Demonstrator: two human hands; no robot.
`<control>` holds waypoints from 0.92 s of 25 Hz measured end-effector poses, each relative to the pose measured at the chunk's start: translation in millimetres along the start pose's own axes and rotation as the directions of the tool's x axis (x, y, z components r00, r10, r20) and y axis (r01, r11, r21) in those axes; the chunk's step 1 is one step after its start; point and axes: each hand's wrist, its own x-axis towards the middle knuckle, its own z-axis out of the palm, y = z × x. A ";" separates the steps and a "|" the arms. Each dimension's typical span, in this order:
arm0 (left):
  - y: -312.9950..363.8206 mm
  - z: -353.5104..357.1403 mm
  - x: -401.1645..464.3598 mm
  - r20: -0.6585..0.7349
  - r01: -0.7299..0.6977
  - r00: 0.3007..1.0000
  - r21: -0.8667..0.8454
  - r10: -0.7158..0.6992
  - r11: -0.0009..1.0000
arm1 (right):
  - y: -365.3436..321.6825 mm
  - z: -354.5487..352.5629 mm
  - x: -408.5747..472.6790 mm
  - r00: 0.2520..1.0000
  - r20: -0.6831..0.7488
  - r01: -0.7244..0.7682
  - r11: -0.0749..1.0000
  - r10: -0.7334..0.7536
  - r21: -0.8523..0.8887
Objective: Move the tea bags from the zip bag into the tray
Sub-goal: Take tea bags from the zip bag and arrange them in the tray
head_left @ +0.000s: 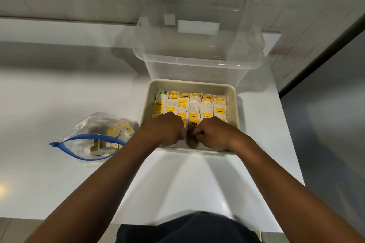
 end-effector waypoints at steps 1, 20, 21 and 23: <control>-0.8 -1.9 -3.1 -0.020 -0.008 1.000 -0.022 0.008 1.000 | -1.5 -0.1 -0.9 1.000 -0.013 0.014 1.000 -0.014 0.004; -80.1 -14.6 -140.8 -0.542 0.028 0.820 -0.287 -0.186 0.958 | -66.0 21.0 47.1 0.994 0.022 0.108 0.994 -0.108 0.018; -85.2 -13.6 -148.4 -0.550 0.031 0.812 -0.291 -0.194 0.956 | -67.7 20.5 48.5 0.995 0.018 0.097 0.995 -0.097 0.013; -94.4 -11.7 -160.9 -0.543 0.038 0.815 -0.301 -0.204 0.953 | -71.0 19.0 51.1 0.997 0.007 0.075 0.997 -0.074 -0.004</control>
